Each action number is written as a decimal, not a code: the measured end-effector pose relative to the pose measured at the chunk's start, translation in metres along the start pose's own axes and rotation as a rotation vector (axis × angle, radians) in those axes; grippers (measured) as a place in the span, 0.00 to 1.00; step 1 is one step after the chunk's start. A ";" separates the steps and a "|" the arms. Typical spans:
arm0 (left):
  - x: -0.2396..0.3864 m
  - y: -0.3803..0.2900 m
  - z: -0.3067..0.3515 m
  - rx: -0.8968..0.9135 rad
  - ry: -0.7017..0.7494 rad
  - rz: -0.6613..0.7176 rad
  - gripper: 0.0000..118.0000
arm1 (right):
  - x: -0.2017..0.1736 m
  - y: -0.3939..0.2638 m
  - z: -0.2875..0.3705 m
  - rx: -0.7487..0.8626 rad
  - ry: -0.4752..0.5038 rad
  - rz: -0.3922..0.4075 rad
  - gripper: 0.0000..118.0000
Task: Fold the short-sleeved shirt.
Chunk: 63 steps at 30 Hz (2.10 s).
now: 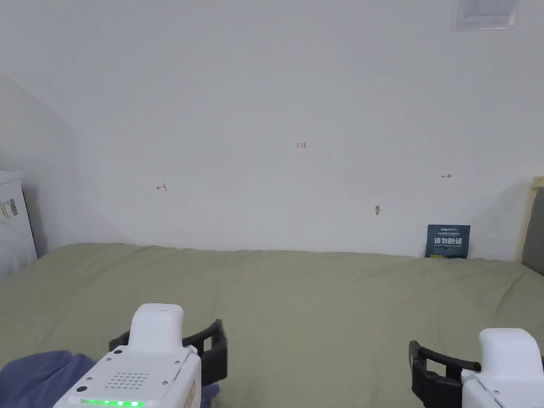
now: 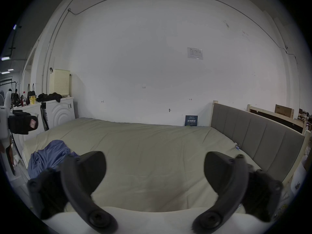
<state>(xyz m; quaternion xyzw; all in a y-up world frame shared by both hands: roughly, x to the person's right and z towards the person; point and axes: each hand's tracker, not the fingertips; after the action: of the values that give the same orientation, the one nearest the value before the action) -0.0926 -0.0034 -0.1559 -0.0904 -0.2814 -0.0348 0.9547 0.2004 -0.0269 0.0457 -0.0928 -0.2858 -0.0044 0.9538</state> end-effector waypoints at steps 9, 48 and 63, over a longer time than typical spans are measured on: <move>0.000 -0.002 -0.004 -0.006 0.007 0.010 0.00 | 0.005 -0.004 0.003 -0.002 -0.064 -0.007 0.00; -0.202 -0.026 0.147 -0.078 0.578 0.073 0.00 | -0.224 0.002 -0.035 -0.013 0.501 0.004 0.00; -0.223 -0.043 0.104 -0.140 0.555 0.091 0.00 | -0.233 -0.006 -0.056 -0.056 0.498 0.022 0.00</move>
<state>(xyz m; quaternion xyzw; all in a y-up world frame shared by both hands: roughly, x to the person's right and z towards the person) -0.3396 -0.0216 -0.1845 -0.1557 -0.0023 -0.0348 0.9872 0.0353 -0.0529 -0.1268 -0.1186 -0.0409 -0.0245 0.9918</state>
